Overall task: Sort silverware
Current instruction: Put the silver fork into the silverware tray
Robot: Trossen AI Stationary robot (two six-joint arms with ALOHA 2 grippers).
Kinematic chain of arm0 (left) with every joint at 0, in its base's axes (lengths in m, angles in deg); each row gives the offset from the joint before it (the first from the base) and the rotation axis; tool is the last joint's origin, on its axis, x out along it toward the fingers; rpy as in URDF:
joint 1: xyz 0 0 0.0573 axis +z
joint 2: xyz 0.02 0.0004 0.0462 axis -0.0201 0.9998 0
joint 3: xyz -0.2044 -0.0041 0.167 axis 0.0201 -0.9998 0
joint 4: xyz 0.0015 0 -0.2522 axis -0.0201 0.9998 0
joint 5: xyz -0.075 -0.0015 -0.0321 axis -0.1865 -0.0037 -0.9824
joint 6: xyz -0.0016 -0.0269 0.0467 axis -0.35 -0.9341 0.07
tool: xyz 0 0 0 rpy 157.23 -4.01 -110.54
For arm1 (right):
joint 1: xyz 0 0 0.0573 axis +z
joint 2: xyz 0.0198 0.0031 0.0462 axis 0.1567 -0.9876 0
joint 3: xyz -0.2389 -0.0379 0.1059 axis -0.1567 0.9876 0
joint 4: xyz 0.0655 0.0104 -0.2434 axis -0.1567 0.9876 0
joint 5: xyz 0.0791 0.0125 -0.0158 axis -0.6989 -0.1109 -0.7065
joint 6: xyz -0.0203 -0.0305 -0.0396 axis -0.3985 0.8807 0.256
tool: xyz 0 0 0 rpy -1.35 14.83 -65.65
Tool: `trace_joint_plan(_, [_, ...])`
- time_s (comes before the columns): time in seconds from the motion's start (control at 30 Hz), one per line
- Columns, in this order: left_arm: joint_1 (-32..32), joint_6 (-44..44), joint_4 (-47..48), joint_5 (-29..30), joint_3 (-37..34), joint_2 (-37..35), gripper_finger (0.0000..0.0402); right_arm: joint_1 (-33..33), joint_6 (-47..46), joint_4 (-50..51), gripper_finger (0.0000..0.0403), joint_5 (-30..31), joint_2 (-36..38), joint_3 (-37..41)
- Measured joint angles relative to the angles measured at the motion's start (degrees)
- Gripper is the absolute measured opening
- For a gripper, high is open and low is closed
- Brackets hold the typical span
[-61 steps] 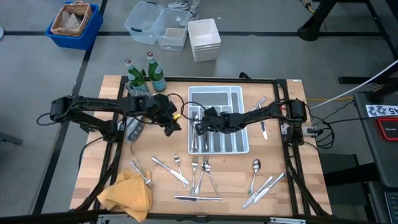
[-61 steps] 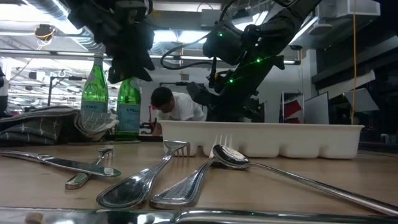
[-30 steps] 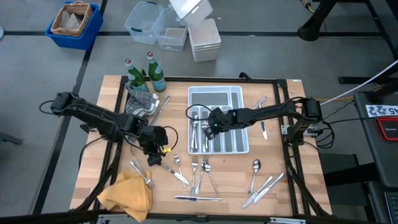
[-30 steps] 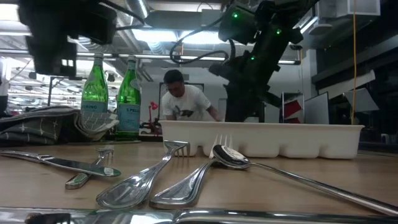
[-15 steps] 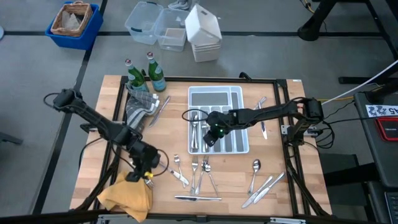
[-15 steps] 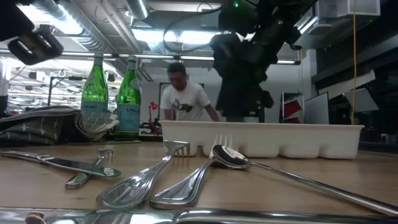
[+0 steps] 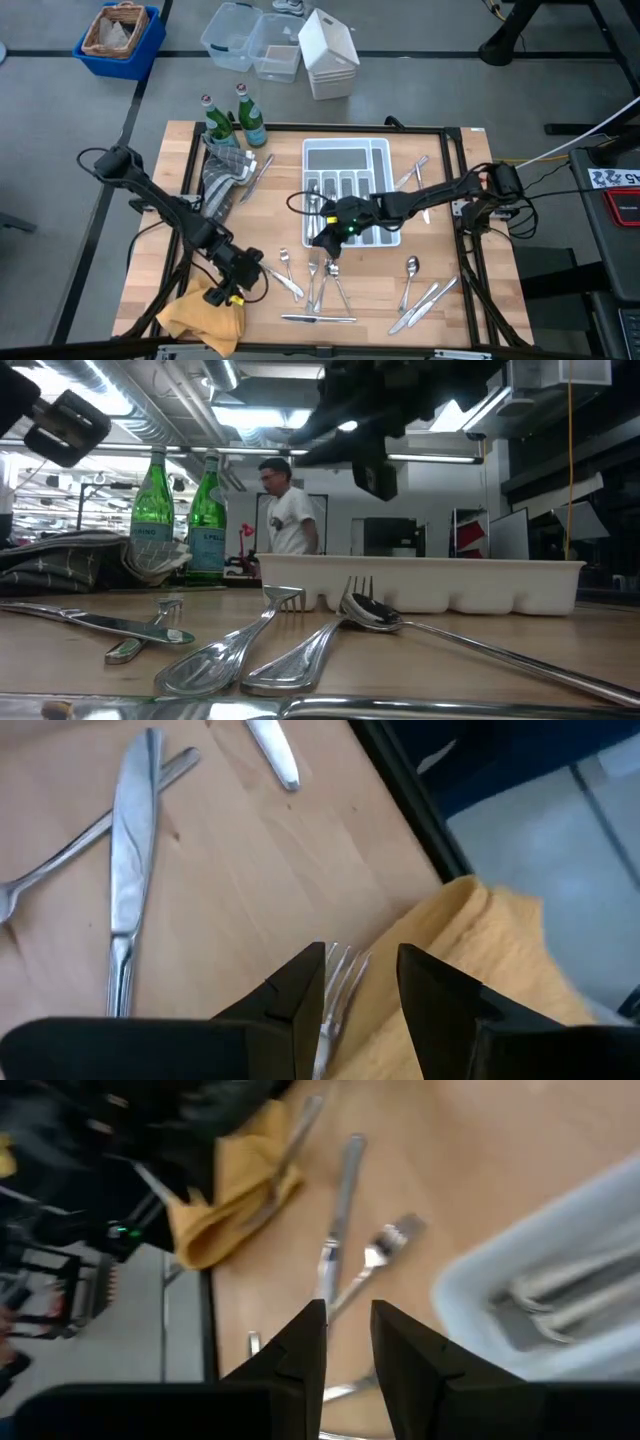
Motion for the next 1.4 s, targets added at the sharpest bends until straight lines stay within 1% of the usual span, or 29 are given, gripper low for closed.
trace_joint_plan(0.13, [-0.1,0.8,-1.7,0.0,0.0,3.2,0.0118,1.8,0.0,-2.3,0.0085,0.3,0.0,0.0])
trace_joint_plan(0.3, [-0.4,-2.1,-1.9,0.0,0.0,6.1,0.0118,4.0,-0.1,-3.1,0.0085,2.7,0.0,0.0])
trace_joint_plan(0.53, [-1.0,6.2,-1.9,-0.3,0.0,9.6,0.0118,5.4,-0.1,-3.1,0.0085,3.5,0.0,0.0])
trace_joint_plan(0.67, [-1.0,6.7,-1.8,-0.8,0.0,11.3,0.0118,5.6,-0.4,-3.4,0.0085,3.5,0.0,0.0])
trace_joint_plan(0.8, [-1.0,7.3,-1.9,-4.5,0.0,12.8,0.0118,5.6,-1.5,-3.5,0.0085,3.5,0.0,0.0])
trace_joint_plan(0.9, [-1.0,9.6,-1.9,-6.3,0.0,13.8,0.0117,5.6,-1.6,-3.9,0.0085,3.5,0.0,0.0])
trace_joint_plan(1.0, [-0.7,11.8,-2.0,-6.4,0.0,14.6,0.0118,5.6,-1.6,-3.9,0.0085,3.5,0.0,0.0])
trace_joint_plan(1.17, [0.6,12.7,-2.1,-6.4,0.0,15.2,0.0117,5.6,-1.6,-3.9,0.0085,3.5,0.0,0.0])
trace_joint_plan(1.3, [1.3,16.3,-4.0,-6.6,0.0,15.2,0.0117,5.6,-1.6,-3.9,0.0085,3.5,0.0,0.0])
trace_joint_plan(1.4, [1.4,19.1,-4.5,-8.1,0.0,15.2,0.0117,5.6,-1.6,-3.9,0.0085,3.5,0.0,0.0])
